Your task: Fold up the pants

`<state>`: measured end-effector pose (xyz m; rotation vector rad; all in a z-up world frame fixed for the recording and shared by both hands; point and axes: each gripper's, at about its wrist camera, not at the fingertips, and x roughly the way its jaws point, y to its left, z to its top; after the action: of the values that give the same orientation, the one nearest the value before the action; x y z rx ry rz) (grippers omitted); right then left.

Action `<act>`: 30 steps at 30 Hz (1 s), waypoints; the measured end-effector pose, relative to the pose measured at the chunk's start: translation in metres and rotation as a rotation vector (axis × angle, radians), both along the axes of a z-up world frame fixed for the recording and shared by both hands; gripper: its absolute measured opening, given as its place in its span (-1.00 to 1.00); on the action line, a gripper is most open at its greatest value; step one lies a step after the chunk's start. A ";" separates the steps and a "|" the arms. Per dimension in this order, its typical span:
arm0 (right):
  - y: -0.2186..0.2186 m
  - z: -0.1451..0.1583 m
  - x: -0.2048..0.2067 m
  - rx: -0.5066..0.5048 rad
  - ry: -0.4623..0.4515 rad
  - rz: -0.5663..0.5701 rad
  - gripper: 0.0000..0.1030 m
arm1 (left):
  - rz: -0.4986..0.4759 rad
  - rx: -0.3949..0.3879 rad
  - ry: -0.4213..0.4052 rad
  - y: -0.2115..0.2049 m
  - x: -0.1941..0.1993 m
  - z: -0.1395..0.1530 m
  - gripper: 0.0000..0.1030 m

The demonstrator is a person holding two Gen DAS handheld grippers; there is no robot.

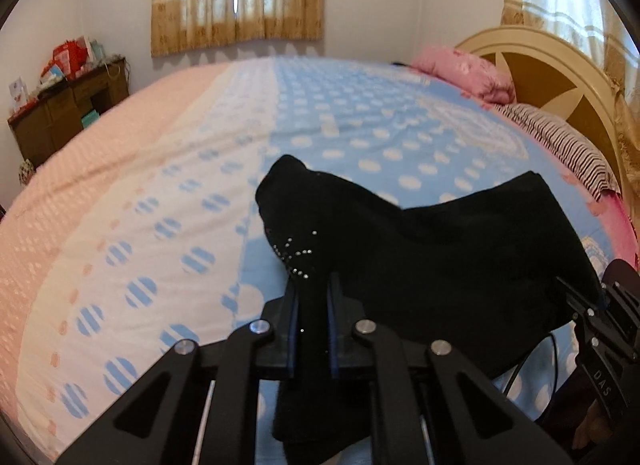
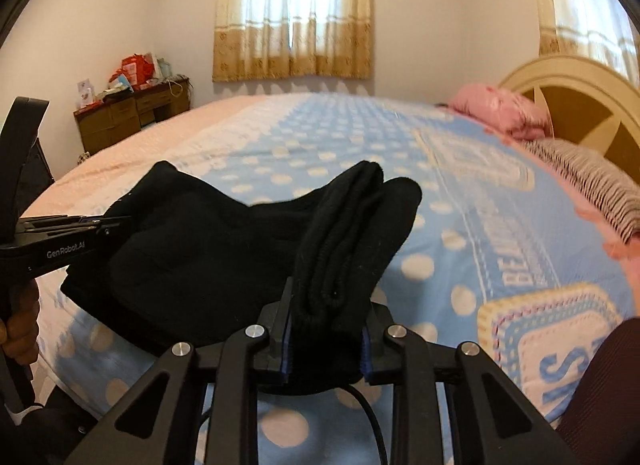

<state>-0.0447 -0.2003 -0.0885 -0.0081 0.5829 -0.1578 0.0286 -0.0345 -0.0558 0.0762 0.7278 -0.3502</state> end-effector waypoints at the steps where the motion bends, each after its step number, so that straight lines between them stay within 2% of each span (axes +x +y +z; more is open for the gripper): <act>1: 0.004 0.004 0.001 -0.002 -0.011 0.008 -0.50 | 0.005 0.008 -0.015 0.000 0.000 0.002 -0.77; 3: 0.013 0.010 0.003 -0.013 -0.029 0.032 -0.50 | 0.026 0.026 -0.064 0.004 -0.001 0.009 -0.77; 8: 0.040 0.029 0.017 -0.050 -0.091 0.123 -0.50 | 0.099 0.013 -0.115 0.029 0.008 0.023 -0.77; 14: 0.092 0.053 0.062 -0.059 -0.153 0.288 -0.50 | 0.274 0.007 -0.164 0.095 0.031 0.041 -0.77; 19: 0.149 0.062 0.113 0.001 -0.183 0.435 -0.50 | 0.443 0.049 -0.205 0.157 0.052 0.050 -0.77; 26: 0.218 0.036 0.182 0.054 -0.126 0.537 -0.50 | 0.622 0.112 -0.201 0.220 0.084 0.032 -0.77; 30: 0.249 0.003 0.218 0.037 -0.025 0.549 -0.50 | 0.667 0.123 -0.114 0.243 0.109 0.002 -0.76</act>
<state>0.1736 0.0487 -0.0854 -0.1287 0.5397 0.3855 0.1375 0.2082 -0.0535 -0.0322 0.6219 0.3337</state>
